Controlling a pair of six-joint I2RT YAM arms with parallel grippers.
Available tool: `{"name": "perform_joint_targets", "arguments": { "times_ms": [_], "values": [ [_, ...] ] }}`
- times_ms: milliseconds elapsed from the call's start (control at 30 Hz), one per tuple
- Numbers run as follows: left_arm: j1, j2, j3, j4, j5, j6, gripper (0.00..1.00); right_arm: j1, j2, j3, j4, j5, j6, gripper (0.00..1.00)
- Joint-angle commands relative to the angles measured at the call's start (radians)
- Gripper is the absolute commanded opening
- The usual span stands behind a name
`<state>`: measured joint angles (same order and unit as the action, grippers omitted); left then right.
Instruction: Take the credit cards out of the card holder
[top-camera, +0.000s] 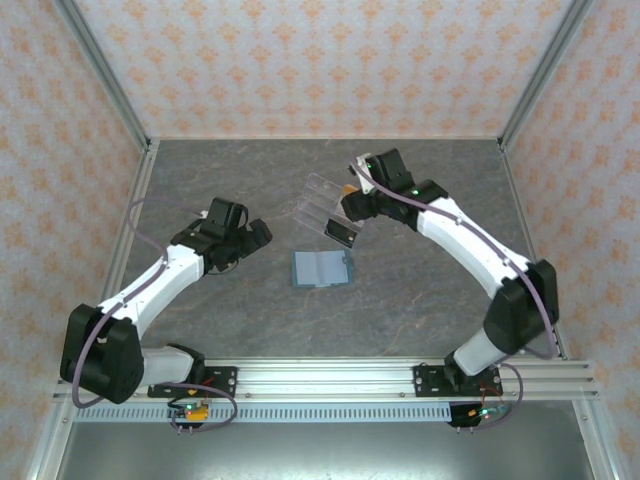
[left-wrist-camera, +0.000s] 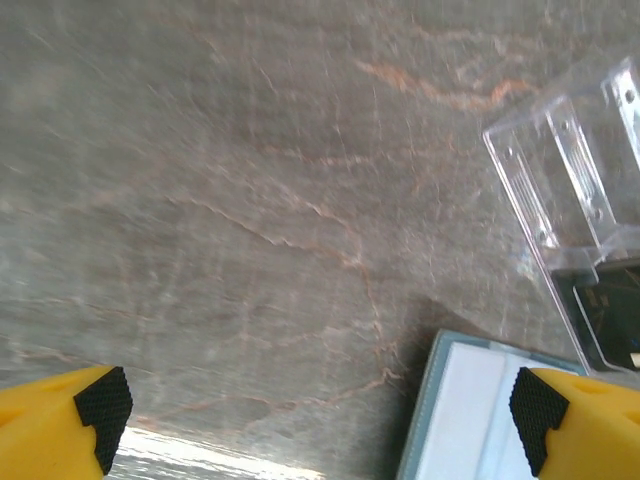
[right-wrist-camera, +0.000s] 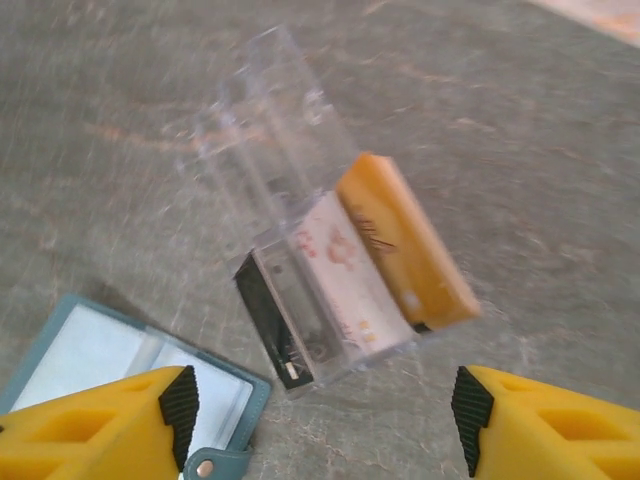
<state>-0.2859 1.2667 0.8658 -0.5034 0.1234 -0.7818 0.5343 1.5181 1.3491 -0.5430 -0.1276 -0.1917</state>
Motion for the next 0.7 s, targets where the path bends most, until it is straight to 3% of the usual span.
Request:
{"name": "perform_joint_targets", "arguments": {
  "times_ms": [0,233,467,667],
  "values": [
    [0.011,-0.057,0.065,-0.110,-0.194,0.087,1.00,-0.016,-0.103,-0.079,0.123,0.228,0.161,0.74],
    [0.020,-0.174,0.064,-0.102,-0.562,0.192,1.00,-0.088,-0.316,-0.258,0.250,0.485,0.250,0.99],
    [0.062,-0.268,-0.077,0.083,-0.815,0.304,1.00,-0.200,-0.374,-0.415,0.330,0.679,0.360,0.99],
    [0.111,-0.281,-0.269,0.383,-0.857,0.448,1.00,-0.323,-0.351,-0.610,0.526,0.707,0.450,0.99]
  ]
}}
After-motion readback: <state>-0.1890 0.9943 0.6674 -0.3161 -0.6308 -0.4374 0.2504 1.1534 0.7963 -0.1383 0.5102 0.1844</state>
